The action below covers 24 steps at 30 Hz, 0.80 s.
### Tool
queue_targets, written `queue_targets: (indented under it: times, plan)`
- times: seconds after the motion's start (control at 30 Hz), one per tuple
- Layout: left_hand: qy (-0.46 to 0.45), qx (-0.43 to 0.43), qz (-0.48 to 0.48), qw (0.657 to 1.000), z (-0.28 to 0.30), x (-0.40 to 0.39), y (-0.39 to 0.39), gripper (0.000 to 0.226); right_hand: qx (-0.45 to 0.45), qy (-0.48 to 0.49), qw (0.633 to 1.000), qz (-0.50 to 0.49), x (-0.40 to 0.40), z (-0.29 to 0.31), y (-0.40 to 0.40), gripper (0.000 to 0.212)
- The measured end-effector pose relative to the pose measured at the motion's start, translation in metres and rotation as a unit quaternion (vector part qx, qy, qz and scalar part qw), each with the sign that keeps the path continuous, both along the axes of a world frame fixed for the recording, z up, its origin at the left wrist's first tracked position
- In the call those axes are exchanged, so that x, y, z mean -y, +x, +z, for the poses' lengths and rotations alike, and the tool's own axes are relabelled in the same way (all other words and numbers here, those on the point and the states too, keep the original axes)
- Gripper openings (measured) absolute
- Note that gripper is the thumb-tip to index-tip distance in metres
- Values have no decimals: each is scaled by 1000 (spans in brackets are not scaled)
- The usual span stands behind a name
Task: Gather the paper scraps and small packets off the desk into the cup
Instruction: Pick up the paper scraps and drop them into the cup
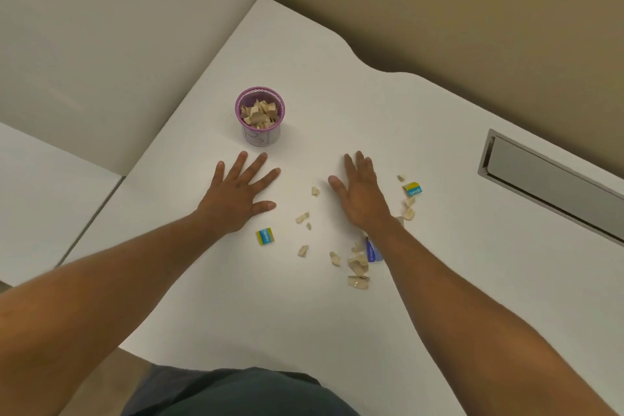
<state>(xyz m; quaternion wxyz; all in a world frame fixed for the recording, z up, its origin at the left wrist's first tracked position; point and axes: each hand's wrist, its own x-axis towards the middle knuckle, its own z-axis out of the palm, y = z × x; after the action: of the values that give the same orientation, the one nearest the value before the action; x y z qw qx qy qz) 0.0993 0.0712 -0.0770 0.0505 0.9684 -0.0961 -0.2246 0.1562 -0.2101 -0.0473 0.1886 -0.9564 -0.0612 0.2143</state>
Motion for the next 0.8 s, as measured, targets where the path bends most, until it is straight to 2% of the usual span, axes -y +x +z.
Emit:
queue_targets:
  times: [0.1,0.2,0.27,0.37,0.47,0.53,0.6,0.7,0.8]
  plan:
    - [5,1,0,1000,1,1,0,75,33,16,997,73,-16,-17,-25,69]
    - [4,4,-1,1000,1,1,1,75,67,-2,988,137,-26,-24,-46,59]
    - [-3,6,0,1000,-1,0,1,75,75,-22,987,139,-27,-25,-61,48]
    - [-1,14,-1,1000,-5,-2,1,76,89,1,988,126,-18,-16,-79,37]
    - [-2,18,-6,1000,-8,-4,1,82,181,32,979,92,5,-2,-77,31]
    - [-4,21,-7,1000,-9,-4,1,85,201,32,979,13,27,10,-60,37]
    - [0,21,-7,1000,-9,-4,1,85,144,-28,988,-40,50,16,-37,53]
    - [5,14,-8,1000,-8,-4,1,83,66,-177,981,-33,74,11,-8,75]
    - [8,13,-11,1000,-7,-3,2,82,62,-225,972,17,76,5,-6,83]
